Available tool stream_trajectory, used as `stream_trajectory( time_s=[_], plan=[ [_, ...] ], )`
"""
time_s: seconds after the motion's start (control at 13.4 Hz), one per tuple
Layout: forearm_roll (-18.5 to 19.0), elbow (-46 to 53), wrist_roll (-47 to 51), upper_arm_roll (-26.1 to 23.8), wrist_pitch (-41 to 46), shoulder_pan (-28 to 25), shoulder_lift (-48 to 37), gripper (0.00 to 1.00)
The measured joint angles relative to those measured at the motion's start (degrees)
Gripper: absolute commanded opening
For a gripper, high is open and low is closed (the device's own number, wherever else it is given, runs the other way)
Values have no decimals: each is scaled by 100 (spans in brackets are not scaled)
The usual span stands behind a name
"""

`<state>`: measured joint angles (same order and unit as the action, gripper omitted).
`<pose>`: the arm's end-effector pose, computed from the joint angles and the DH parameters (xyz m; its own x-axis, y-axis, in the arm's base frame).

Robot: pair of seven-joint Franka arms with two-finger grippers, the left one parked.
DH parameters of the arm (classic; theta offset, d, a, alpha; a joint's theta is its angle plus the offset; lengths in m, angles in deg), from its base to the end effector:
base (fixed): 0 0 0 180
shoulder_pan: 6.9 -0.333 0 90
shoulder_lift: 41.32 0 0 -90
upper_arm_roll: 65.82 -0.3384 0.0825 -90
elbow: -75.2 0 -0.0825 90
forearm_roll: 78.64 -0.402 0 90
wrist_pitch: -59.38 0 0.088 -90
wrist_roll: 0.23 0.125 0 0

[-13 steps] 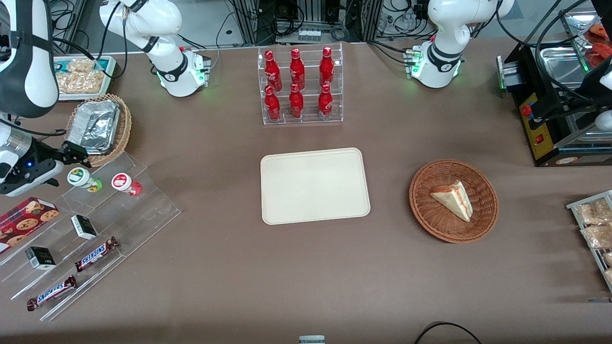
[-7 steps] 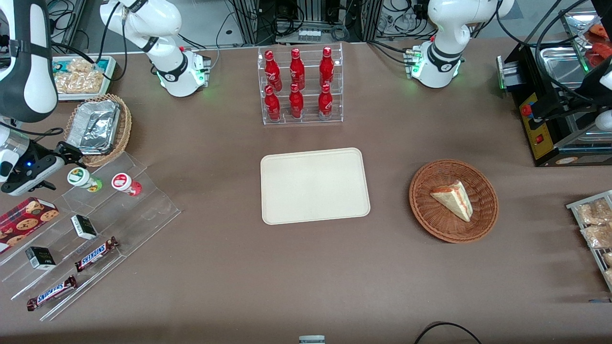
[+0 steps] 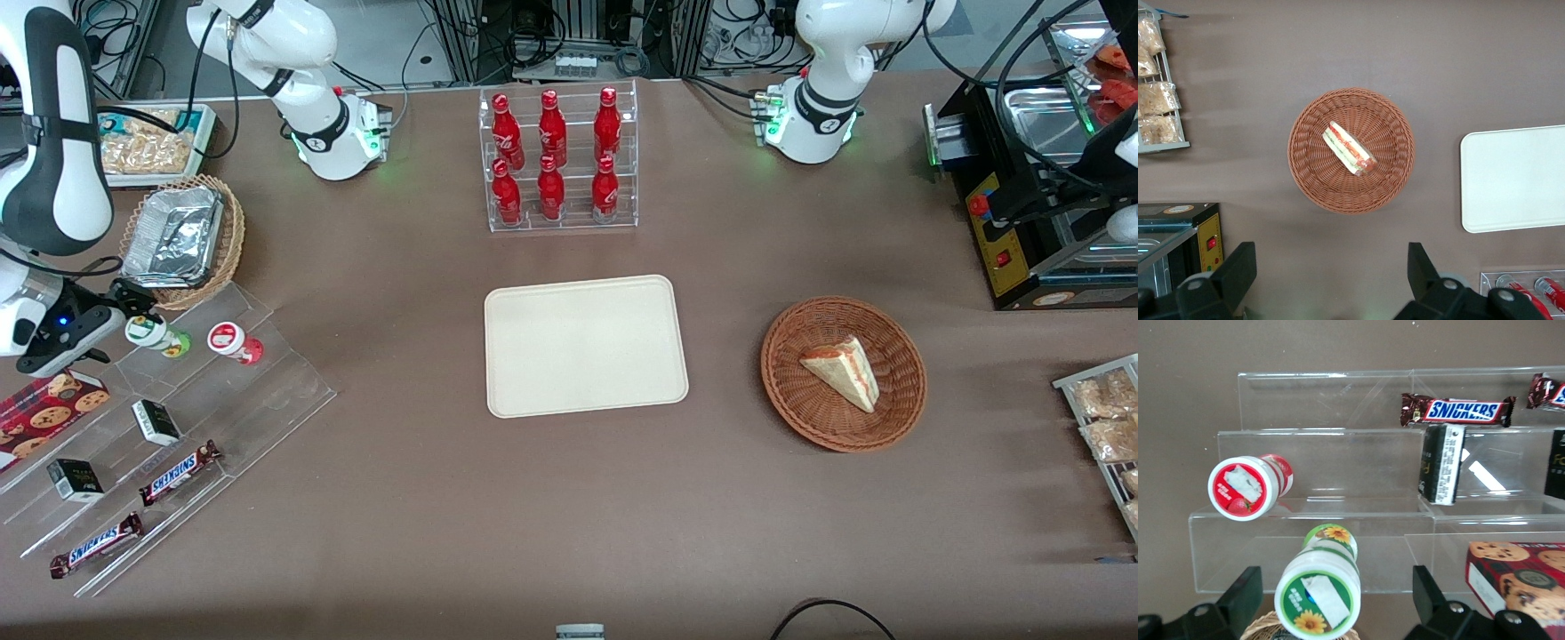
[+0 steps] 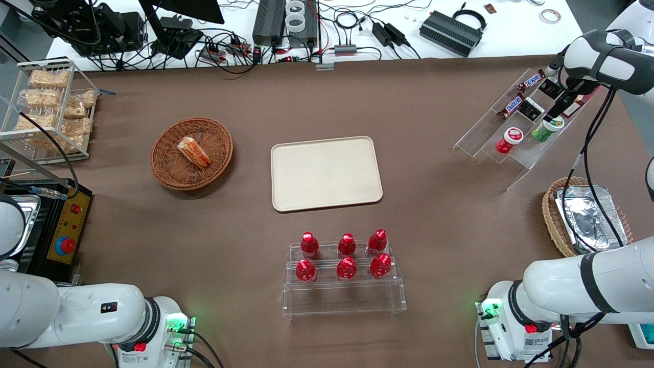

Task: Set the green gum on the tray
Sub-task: 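Close the right gripper around the green-and-white gum container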

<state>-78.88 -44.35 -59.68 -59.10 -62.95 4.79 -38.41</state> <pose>0.5418 -0.1796 0.3956 0.7556 0.6550 -0.0030 0.6550 -0.7556 -0.0004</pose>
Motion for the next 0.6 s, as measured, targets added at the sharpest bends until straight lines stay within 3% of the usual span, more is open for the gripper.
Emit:
stream_trajectory(
  time_s=[0.6],
  plan=[
    [-3,-282,4,9,-275,32,6,100]
  ],
)
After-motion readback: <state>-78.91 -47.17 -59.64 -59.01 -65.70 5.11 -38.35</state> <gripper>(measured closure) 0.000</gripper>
